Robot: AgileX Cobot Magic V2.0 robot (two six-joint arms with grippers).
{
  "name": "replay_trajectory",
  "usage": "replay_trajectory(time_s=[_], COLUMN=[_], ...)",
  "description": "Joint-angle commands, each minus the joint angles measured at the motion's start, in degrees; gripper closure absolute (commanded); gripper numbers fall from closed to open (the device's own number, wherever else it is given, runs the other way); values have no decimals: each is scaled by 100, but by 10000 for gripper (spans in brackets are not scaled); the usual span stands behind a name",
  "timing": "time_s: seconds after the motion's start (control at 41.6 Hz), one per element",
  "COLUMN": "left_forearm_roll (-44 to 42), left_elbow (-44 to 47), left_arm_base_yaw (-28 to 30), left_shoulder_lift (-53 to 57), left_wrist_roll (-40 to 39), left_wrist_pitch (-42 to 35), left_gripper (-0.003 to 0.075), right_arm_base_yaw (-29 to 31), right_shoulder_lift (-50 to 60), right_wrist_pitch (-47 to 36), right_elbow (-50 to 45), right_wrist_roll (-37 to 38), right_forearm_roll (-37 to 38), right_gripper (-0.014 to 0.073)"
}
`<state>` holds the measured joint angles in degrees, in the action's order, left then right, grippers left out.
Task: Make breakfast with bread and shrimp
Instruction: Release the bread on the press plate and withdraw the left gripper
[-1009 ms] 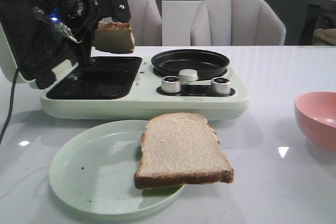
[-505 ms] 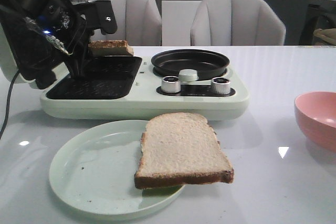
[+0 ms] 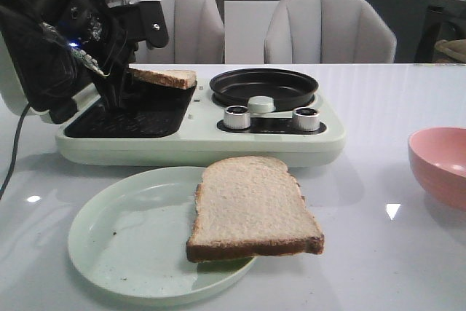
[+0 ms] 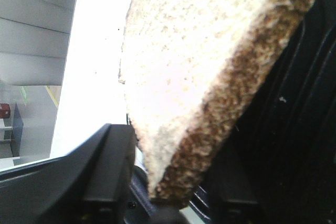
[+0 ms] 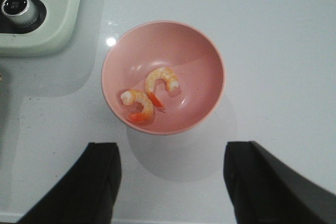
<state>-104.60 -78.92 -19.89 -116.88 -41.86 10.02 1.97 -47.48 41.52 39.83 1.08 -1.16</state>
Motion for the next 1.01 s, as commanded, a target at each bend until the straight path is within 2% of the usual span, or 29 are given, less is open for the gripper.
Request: replay_trajectory(time_s=[0.0, 0.384, 0.577, 0.793, 0.889, 0.985], left_forearm_roll=[-197, -197, -197, -197, -197, 5], left_elbow=[-198, -98, 326, 846, 1127, 1399], left_arm_base_yaw=[-7, -17, -17, -194, -502, -966], left_shoulder_lift=[304, 451, 756, 1332, 1688, 1975], left_wrist_roll=[-65, -65, -65, -65, -224, -293], left_wrist_pitch=[265, 466, 482, 500, 1062, 1940], left_gripper=[260, 237, 175, 170, 170, 170], right_arm_base_yaw=[-2, -2, -2, -2, -2, -2], right_shoulder_lift=[16, 16, 16, 16, 16, 16], right_wrist_pitch=[-341, -341, -341, -341, -341, -341], right_elbow=[199, 199, 199, 199, 199, 199], right_wrist_roll=[-21, -21, -21, -21, -21, -21], right_forearm_roll=[-22, -22, -22, -22, -22, -22], right_gripper=[63, 63, 63, 63, 63, 63])
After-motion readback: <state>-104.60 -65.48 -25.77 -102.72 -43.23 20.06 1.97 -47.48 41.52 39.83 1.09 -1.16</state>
